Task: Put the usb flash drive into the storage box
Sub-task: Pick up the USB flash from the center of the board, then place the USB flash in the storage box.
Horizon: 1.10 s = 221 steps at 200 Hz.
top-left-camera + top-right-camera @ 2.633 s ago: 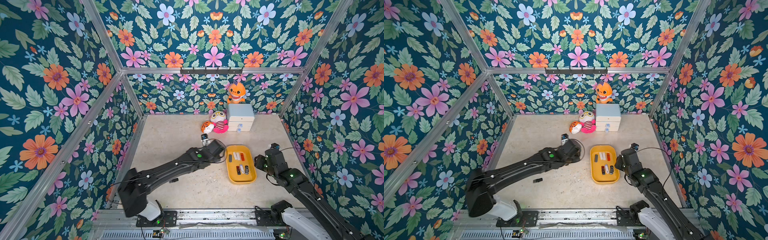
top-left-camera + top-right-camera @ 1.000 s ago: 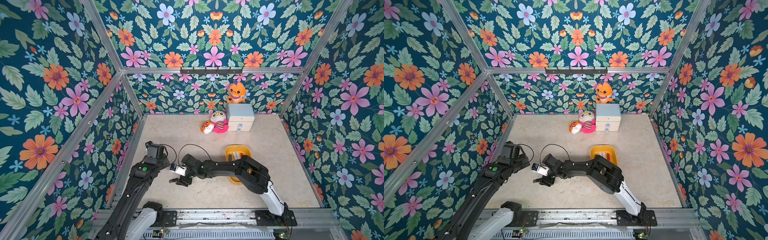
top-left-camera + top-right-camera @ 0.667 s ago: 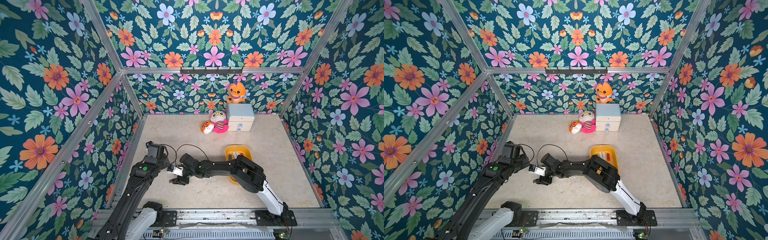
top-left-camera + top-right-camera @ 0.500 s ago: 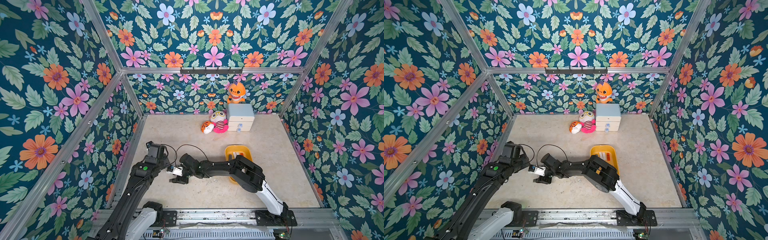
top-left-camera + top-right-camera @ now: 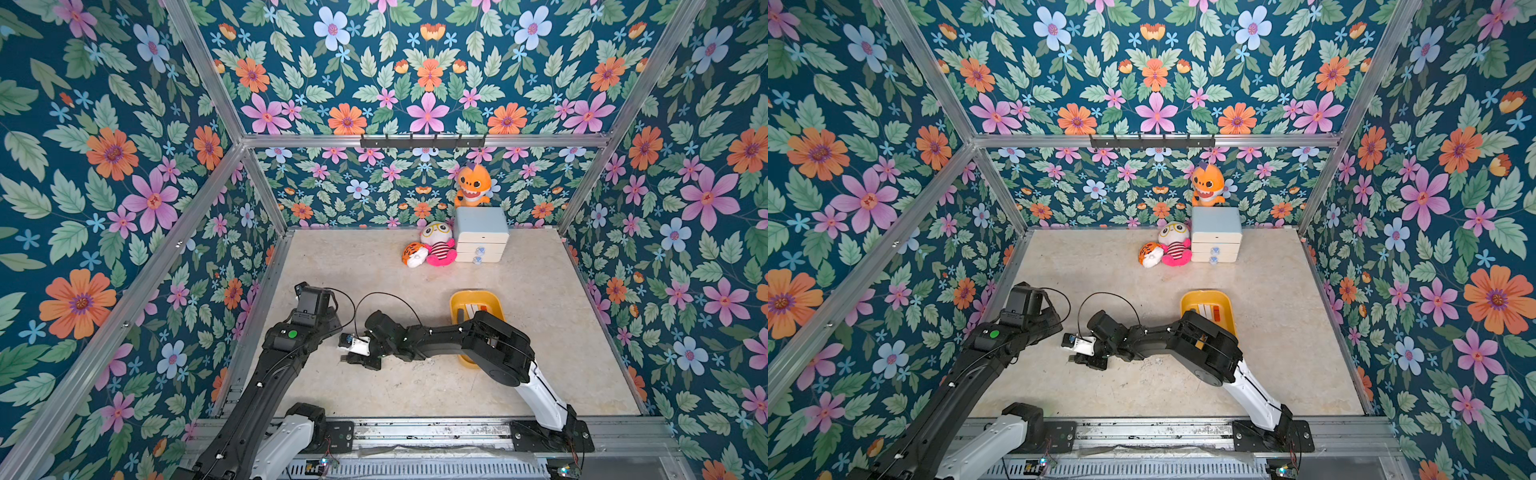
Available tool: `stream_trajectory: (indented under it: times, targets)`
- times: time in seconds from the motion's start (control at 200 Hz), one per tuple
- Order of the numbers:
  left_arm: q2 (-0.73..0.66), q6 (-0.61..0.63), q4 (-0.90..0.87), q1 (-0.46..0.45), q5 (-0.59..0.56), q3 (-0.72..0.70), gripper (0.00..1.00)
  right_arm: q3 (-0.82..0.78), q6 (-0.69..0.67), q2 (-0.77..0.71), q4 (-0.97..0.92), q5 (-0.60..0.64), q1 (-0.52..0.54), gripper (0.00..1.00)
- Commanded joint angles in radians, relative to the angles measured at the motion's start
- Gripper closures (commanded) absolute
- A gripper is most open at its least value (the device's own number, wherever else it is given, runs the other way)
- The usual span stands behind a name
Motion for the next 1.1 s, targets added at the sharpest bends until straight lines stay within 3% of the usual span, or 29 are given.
stream_trajectory:
  times: [0.0, 0.265, 0.495, 0.61, 0.875, 0.995, 1.1]
  targets:
    - [-0.003, 0.007, 0.008, 0.001, 0.000, 0.000, 0.47, -0.051, 0.054, -0.018, -0.125, 0.046, 0.002, 0.81]
    - [-0.001, 0.008, 0.011, 0.001, 0.002, -0.002, 0.47, -0.215, 0.163, -0.217, 0.054, 0.154, -0.008, 0.85]
    - [-0.011, 0.010, 0.019, 0.000, 0.012, -0.006, 0.46, -0.484, 0.351, -0.567, 0.149, 0.275, -0.082, 0.87]
    - [-0.007, 0.015, 0.024, 0.000, 0.027, -0.008, 0.46, -0.591, 0.428, -0.793, 0.060, 0.336, -0.115, 0.87]
    - [-0.011, 0.023, 0.035, -0.004, 0.052, -0.012, 0.46, -0.836, 0.781, -1.306, -0.155, 0.369, -0.307, 0.89]
    - [0.000, 0.026, 0.035, -0.004, 0.057, -0.011, 0.45, -0.884, 0.874, -1.421, -0.274, 0.394, -0.353, 0.93]
    - [0.005, 0.027, 0.035, -0.003, 0.060, -0.011, 0.45, -0.909, 0.949, -1.432, -0.348, 0.409, -0.379, 0.94]
